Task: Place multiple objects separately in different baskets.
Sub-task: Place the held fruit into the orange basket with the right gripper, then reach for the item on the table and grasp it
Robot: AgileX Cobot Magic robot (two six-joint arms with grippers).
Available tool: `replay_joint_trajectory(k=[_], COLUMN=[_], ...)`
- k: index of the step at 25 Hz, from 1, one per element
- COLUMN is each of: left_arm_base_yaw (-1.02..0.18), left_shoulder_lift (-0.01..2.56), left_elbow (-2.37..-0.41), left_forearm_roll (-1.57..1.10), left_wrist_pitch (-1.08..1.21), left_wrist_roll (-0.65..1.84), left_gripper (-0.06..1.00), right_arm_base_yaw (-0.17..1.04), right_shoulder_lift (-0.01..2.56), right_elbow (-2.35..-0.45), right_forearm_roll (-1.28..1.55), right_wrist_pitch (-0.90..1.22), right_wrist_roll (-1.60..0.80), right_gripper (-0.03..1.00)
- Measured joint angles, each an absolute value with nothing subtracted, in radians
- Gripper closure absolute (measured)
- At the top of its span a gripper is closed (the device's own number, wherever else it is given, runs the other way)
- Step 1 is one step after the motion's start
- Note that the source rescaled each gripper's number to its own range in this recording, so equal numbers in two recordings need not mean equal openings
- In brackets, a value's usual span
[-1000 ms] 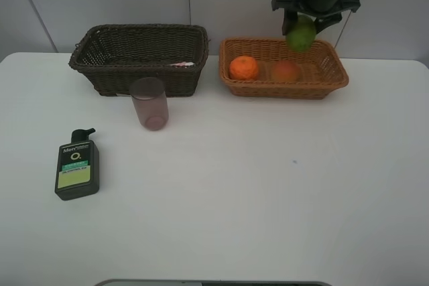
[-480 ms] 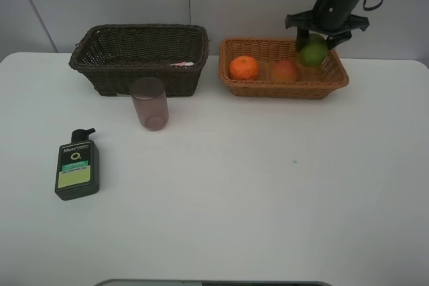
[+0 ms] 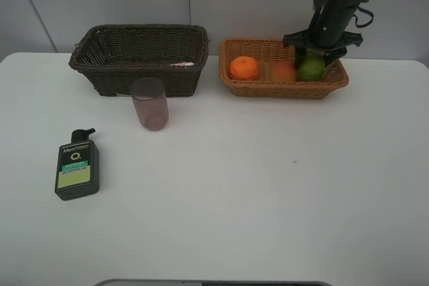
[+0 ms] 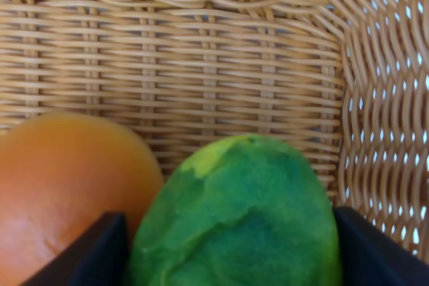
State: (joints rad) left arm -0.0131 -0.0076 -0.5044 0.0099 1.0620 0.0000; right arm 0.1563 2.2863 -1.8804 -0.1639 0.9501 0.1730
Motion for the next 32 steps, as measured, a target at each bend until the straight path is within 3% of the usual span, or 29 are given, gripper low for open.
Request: replay_joint_trajectory(k=[3,7,10,32], left_arm_base_yaw=[-0.013,-0.013,-0.013,-0.013], left_shoulder_lift=[-0.008,-0.008,-0.008,-0.008], left_elbow=[-0.504,-0.504,-0.504,-0.504], left_forearm_roll=[0.01,0.01,0.01,0.01], left_wrist_pitch=[1.062,1.062,1.062,1.062], left_wrist_roll=[0.0,0.0,0.0,0.0], left_gripper=[-0.03,-0.03,-0.03,-0.03], right_arm_base_yaw=[0.156,0.156,0.156,0.157], right_shoulder_lift=[2.286,2.286,2.286,2.057], right_elbow=[-1.88,-1.88,-1.88,-1.876], right_forearm_roll=[-0.164,-0.164,-0.145,-0.062], right_wrist_pitch=[0.95,0.95,0.956,1.211], right_wrist_roll=[0.176,0.198,0.199,0.199], right_gripper=[0.48,0.11,0.01,-0.03])
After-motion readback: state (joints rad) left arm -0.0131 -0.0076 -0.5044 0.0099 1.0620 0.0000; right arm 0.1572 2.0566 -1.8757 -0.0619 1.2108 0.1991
